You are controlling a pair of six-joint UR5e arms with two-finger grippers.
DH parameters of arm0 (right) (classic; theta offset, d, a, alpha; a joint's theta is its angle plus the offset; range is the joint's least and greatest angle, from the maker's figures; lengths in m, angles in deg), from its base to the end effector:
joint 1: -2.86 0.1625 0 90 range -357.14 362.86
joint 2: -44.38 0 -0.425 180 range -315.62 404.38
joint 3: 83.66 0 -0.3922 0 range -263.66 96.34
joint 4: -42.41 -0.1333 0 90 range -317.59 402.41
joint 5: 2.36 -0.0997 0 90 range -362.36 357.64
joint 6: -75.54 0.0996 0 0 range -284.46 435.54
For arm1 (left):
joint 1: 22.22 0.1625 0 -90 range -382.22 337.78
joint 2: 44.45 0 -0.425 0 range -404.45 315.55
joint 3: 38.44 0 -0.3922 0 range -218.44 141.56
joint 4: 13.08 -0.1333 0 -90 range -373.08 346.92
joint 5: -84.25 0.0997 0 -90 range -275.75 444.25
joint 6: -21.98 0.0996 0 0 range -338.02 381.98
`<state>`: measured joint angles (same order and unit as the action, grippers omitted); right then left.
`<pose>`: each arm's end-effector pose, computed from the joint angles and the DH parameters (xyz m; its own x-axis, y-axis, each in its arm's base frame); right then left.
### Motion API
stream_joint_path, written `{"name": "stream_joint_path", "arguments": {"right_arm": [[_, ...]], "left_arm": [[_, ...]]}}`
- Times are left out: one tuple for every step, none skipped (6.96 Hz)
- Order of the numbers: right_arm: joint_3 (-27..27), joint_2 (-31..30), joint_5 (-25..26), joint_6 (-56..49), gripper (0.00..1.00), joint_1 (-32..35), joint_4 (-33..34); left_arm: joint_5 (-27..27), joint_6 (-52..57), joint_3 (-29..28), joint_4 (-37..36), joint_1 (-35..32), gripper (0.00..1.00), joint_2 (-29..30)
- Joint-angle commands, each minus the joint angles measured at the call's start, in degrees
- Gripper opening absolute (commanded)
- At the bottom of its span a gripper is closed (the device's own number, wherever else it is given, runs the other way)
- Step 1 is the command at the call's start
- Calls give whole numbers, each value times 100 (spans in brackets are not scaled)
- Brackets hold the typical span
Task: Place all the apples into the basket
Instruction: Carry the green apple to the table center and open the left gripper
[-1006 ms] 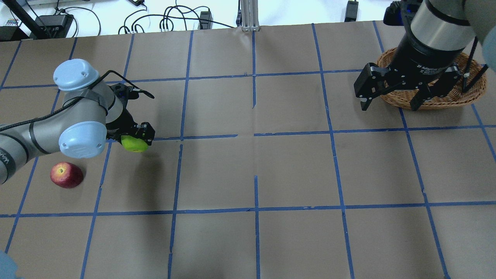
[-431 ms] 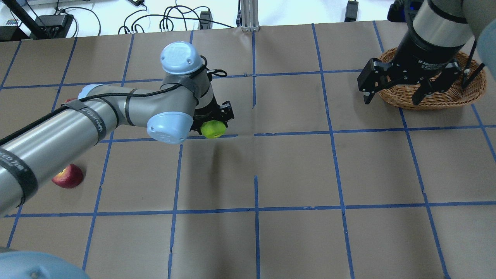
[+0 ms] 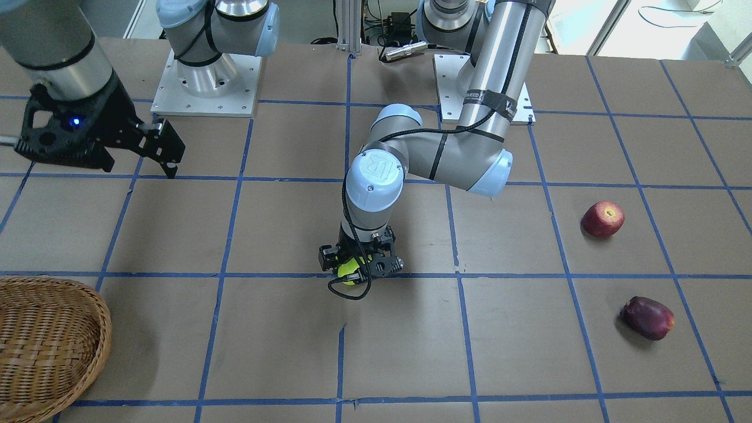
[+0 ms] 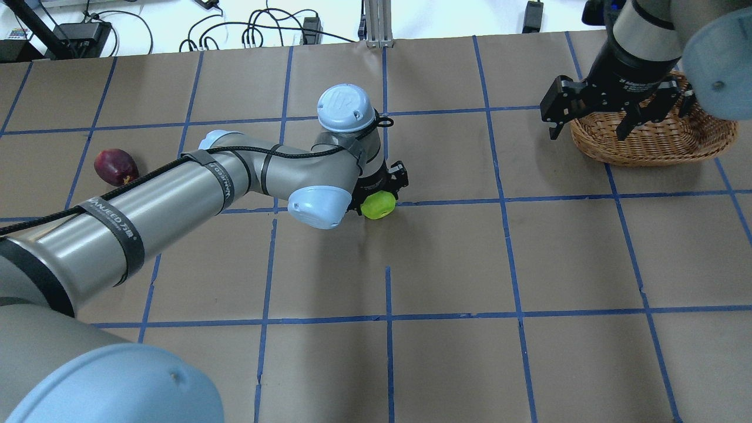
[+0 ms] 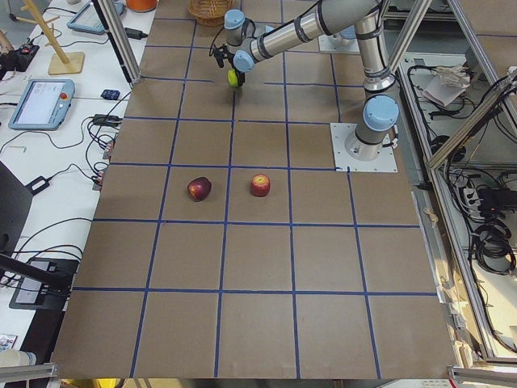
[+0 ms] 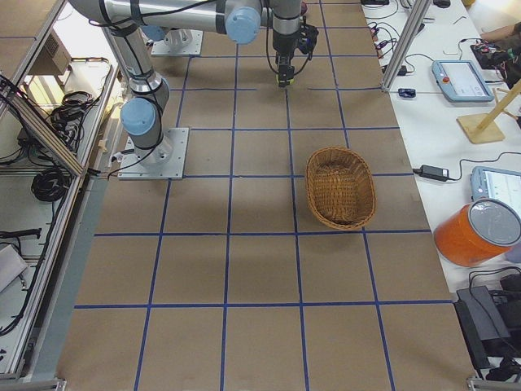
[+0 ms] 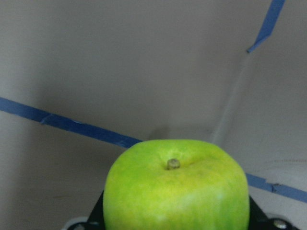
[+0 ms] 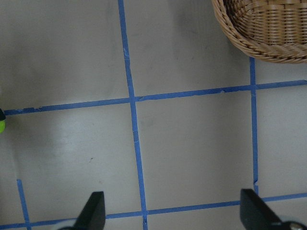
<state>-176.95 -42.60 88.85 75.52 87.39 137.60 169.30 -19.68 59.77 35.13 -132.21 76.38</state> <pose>0.0820 -0.5201 0.4423 -0.9953 0.0945 0.0211 0.0950 0.9953 0.0196 -0.3476 -0.5405 0.1861 -0.9254 -0.3666 0.0963 -0.3663 0.9303 0.0214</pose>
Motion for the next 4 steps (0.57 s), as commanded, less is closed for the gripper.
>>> {"name": "stream_joint_path", "arguments": {"right_arm": [[39, 523, -68, 80, 100, 2, 305], [30, 681, -78, 72, 100, 37, 856], [13, 744, -86, 72, 100, 116, 870], [21, 814, -278, 72, 100, 343, 905]], "left_arm": [[-24, -36, -30, -120, -31, 100, -15], [-154, 8, -82, 159, -22, 100, -260], [-216, 243, -266, 737, 83, 100, -584], [-217, 655, -616, 1795, 449, 100, -936]]}}
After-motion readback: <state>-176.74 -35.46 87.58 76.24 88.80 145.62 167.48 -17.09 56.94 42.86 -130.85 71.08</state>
